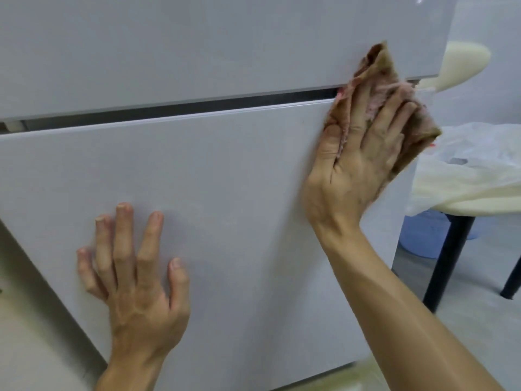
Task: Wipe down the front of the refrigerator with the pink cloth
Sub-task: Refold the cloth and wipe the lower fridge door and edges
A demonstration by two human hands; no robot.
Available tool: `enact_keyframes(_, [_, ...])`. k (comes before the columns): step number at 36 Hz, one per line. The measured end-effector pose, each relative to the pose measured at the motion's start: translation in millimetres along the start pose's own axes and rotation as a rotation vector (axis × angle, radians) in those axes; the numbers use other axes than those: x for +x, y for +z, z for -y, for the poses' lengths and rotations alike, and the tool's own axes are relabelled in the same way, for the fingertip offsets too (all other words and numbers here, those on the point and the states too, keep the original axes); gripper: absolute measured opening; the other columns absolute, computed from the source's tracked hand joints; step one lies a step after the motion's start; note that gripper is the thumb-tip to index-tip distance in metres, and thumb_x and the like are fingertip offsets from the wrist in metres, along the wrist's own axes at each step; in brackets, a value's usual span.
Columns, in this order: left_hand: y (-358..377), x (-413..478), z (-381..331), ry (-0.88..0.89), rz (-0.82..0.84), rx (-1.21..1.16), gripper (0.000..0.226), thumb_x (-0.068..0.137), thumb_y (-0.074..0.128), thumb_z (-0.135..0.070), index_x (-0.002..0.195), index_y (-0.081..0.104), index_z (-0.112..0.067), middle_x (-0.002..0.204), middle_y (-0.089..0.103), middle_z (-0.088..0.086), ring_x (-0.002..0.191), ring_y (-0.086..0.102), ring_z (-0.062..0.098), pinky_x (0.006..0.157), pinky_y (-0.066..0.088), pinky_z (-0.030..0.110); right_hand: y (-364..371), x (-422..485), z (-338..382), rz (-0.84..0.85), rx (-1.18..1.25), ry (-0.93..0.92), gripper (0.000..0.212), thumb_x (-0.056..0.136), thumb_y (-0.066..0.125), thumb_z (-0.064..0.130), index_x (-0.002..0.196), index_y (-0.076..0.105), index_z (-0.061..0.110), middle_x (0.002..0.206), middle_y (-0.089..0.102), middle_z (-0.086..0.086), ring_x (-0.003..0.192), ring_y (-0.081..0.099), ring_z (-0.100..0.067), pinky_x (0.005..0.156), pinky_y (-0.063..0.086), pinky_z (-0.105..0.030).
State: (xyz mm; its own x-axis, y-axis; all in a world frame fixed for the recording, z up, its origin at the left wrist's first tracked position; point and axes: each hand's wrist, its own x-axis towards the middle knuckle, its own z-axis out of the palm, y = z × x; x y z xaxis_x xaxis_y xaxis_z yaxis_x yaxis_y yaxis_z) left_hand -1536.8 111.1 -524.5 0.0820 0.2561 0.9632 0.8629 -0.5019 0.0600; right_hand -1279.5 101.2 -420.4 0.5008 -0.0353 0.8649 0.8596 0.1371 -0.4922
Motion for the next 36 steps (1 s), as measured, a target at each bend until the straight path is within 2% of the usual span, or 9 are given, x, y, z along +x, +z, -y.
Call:
enact_keyframes(3, [-3,-1,1,-0.009,-0.012,-0.004,0.059,0.101,0.047,-0.025,0.158,0.038,-0.015,0.171,0.026,0.016,0.162,0.013,0.028,0.127,0.007,0.055,6,-22,36,0.069,0.013,-0.098,0.053,0.111,0.038,0.035,0.160,0.036,0.014,0.167,0.027,-0.026,0.157,0.020,-0.044,0.128,0.017,-0.055])
enact_keyframes(6, [-7,0,5,-0.024,-0.021,-0.022,0.059,0.101,0.046,-0.025,0.158,0.038,-0.015,0.170,0.027,0.017,0.162,0.013,0.027,0.127,0.008,0.055,7,-55,72,0.176,0.041,-0.177,0.051,0.111,0.036,0.043,0.159,0.032,0.025,0.170,0.023,-0.016,0.160,0.016,-0.036,0.125,0.022,-0.058])
enact_keyframes(13, [-22,-1,25,-0.118,-0.049,-0.088,0.057,0.102,0.039,-0.022,0.156,0.033,-0.004,0.170,0.027,0.016,0.162,0.013,0.023,0.126,0.013,0.060,3,-136,110,0.398,0.121,-0.434,0.052,0.105,0.053,0.042,0.156,0.044,0.037,0.170,0.023,-0.002,0.162,0.012,-0.019,0.129,0.014,-0.037])
enact_keyframes(17, [-33,-5,35,-0.151,-0.049,-0.154,0.059,0.101,0.034,-0.022,0.155,0.034,0.000,0.169,0.027,0.016,0.161,0.017,0.029,0.127,0.014,0.063,-5,-195,104,0.576,0.157,-0.611,0.049,0.109,0.045,0.042,0.158,0.043,0.036,0.171,0.026,0.005,0.160,0.019,-0.014,0.129,0.020,-0.035])
enact_keyframes(21, [-41,-18,50,-0.153,0.002,-0.125,0.060,0.100,0.035,-0.020,0.157,0.035,-0.001,0.169,0.028,0.020,0.162,0.016,0.029,0.123,0.019,0.070,-18,-246,69,0.702,0.130,-0.739,0.055,0.106,0.054,0.044,0.158,0.042,0.036,0.170,0.029,0.010,0.159,0.023,-0.011,0.126,0.025,-0.033])
enact_keyframes(26, [-47,-36,58,-0.129,0.078,-0.078,0.060,0.101,0.036,-0.020,0.158,0.034,-0.005,0.170,0.027,0.016,0.161,0.017,0.030,0.124,0.019,0.064,-27,-247,24,0.705,0.102,-0.842,0.063,0.099,0.062,0.026,0.158,0.043,0.035,0.169,0.031,0.012,0.154,0.033,-0.007,0.128,0.018,-0.030])
enact_keyframes(31, [-44,-41,55,-0.122,0.130,-0.075,0.061,0.101,0.037,-0.023,0.160,0.032,-0.009,0.172,0.023,0.013,0.162,0.013,0.028,0.127,0.014,0.061,-32,-226,-7,0.618,0.031,-0.759,0.081,0.089,0.051,0.003,0.163,0.033,0.028,0.174,0.015,0.009,0.159,0.020,-0.011,0.131,0.011,-0.036])
enact_keyframes(34, [-37,-41,50,-0.109,0.110,-0.062,0.060,0.103,0.038,-0.024,0.161,0.032,-0.010,0.172,0.023,0.015,0.163,0.011,0.026,0.129,0.012,0.058,-39,-194,-28,0.526,0.030,-0.657,0.075,0.094,0.060,0.008,0.162,0.035,0.027,0.174,0.017,0.003,0.160,0.019,-0.019,0.131,0.014,-0.043])
enact_keyframes(36, [-33,-42,48,-0.103,0.104,-0.057,0.061,0.103,0.040,-0.025,0.162,0.030,-0.013,0.171,0.022,0.017,0.163,0.009,0.027,0.130,0.010,0.055,-45,-162,-47,0.473,0.013,-0.562,0.068,0.101,0.057,0.018,0.163,0.030,0.024,0.172,0.023,-0.008,0.161,0.017,-0.028,0.131,0.014,-0.049])
